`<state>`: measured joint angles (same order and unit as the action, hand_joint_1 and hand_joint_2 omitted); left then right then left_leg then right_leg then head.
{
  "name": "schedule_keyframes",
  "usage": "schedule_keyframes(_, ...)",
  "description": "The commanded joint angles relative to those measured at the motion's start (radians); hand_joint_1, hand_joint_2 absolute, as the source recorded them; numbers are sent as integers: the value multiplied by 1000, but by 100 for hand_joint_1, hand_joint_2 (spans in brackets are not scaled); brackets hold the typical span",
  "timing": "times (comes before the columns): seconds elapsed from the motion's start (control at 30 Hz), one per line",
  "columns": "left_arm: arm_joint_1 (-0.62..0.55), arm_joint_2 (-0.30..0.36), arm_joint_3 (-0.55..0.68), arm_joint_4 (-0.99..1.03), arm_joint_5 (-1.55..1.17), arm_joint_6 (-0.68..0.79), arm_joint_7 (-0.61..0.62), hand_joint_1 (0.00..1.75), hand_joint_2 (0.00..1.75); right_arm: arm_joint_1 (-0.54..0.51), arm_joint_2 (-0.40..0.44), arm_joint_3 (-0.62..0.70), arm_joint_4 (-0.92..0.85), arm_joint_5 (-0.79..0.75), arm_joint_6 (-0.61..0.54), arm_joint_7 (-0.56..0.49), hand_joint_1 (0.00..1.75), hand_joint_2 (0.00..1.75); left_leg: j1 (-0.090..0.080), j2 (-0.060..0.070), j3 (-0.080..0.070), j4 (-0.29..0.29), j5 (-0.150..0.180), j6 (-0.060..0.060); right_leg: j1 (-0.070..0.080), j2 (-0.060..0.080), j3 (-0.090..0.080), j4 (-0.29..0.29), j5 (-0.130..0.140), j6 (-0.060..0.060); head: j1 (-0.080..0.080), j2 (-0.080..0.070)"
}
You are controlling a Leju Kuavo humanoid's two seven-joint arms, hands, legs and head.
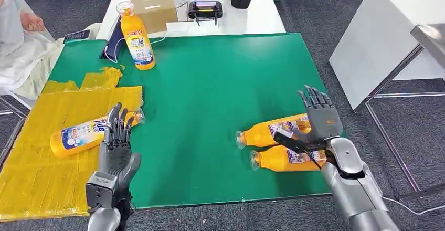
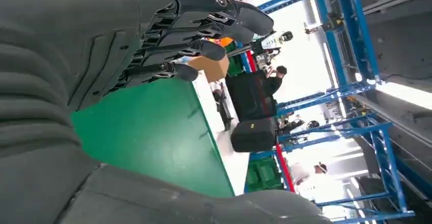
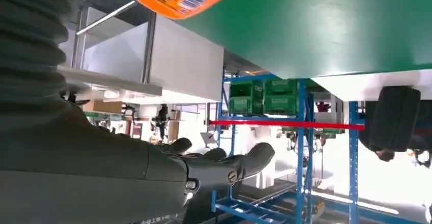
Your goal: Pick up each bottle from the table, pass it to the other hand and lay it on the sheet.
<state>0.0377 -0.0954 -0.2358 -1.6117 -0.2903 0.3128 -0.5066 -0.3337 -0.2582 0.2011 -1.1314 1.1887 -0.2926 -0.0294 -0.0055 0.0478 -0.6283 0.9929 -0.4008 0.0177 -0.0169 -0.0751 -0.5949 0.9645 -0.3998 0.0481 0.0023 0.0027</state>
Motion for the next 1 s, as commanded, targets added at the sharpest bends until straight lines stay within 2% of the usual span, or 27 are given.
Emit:
schedule_keyframes(0.03,-47,-2,-21,71,23,3,-9,0,175,-121,31,59,224,-68,91,-41,0,175,1,-1,4,-1,-1,-1,0,5,4,-1,0,-1,0,0)
schedule_keyframes(0.07,-47,-2,-21,71,23,3,-9,0,175,-121,31,59,224,-68,91,-41,0,175,2,-2,7,-1,-3,-2,0,8,7,-1,-2,-2,0,0)
schedule_keyframes(0.17,-48,-2,-21,71,23,3,-9,0,175,-120,28,58,226,-71,91,-44,0,175,1,-2,5,-1,-2,-1,0,6,5,-1,-2,-2,0,0)
schedule_keyframes(0.27,-51,1,-31,66,49,0,-26,0,175,-146,24,72,278,-155,176,-88,0,175,1,-1,4,-1,-1,-1,0,5,4,-1,-1,-1,0,0)
schedule_keyframes(0.3,-58,3,-40,72,52,1,-26,0,175,-164,17,89,313,-184,209,-109,0,175,2,-2,7,0,-3,-2,1,8,8,-1,-2,-2,0,0)
schedule_keyframes(0.47,-79,6,-52,107,78,3,-32,0,175,-204,4,141,396,-267,282,-181,0,175,1,-2,4,0,-1,-1,0,4,4,-1,0,-1,0,0)
schedule_keyframes(0.8,-84,4,-56,117,84,3,-35,0,175,-224,7,171,426,-260,288,-170,0,175,1,-3,5,0,-1,-1,0,5,6,-1,-1,-2,0,0)
schedule_keyframes(0.83,-84,5,-58,117,85,3,-35,0,175,-230,8,182,437,-256,292,-167,0,175,2,-4,8,0,-3,-1,0,7,9,-1,-3,-2,0,0)
schedule_keyframes(1.0,-105,3,-76,143,94,0,-37,0,175,-277,16,274,534,-224,317,-150,0,175,1,-1,4,0,0,0,0,4,4,-1,0,-1,0,0)
